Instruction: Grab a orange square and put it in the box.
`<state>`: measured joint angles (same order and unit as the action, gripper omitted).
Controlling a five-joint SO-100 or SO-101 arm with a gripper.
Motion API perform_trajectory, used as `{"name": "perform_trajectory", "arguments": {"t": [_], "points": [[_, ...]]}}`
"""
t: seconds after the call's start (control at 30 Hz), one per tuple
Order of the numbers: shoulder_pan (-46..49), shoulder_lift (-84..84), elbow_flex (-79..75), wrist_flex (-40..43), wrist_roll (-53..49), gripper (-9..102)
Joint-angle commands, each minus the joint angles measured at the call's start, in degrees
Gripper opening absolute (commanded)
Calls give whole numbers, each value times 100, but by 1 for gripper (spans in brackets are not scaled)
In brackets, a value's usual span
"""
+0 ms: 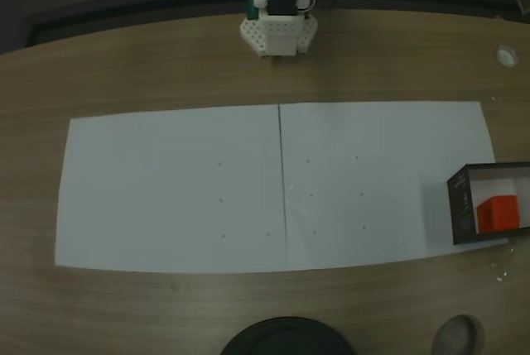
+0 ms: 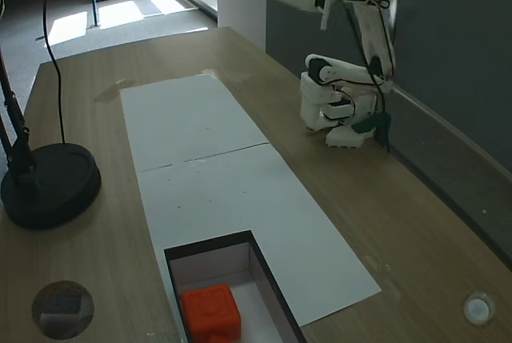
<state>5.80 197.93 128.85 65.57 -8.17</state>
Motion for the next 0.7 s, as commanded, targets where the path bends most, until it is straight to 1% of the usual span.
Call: {"name": "perform_trajectory", "arguments": {"t": [0.0, 0.17, 0.27, 0.43, 0.57, 0.67], "points": [[-18, 123, 984, -413, 35, 0], [-26, 132, 3067, -1362, 35, 0], [26, 132, 3929, -1688, 9, 0], [-18, 132, 4562, -1731, 70, 0], [18, 132, 4913, -1688, 536, 0], [-35, 132, 4931, -1274, 738, 0]]}}
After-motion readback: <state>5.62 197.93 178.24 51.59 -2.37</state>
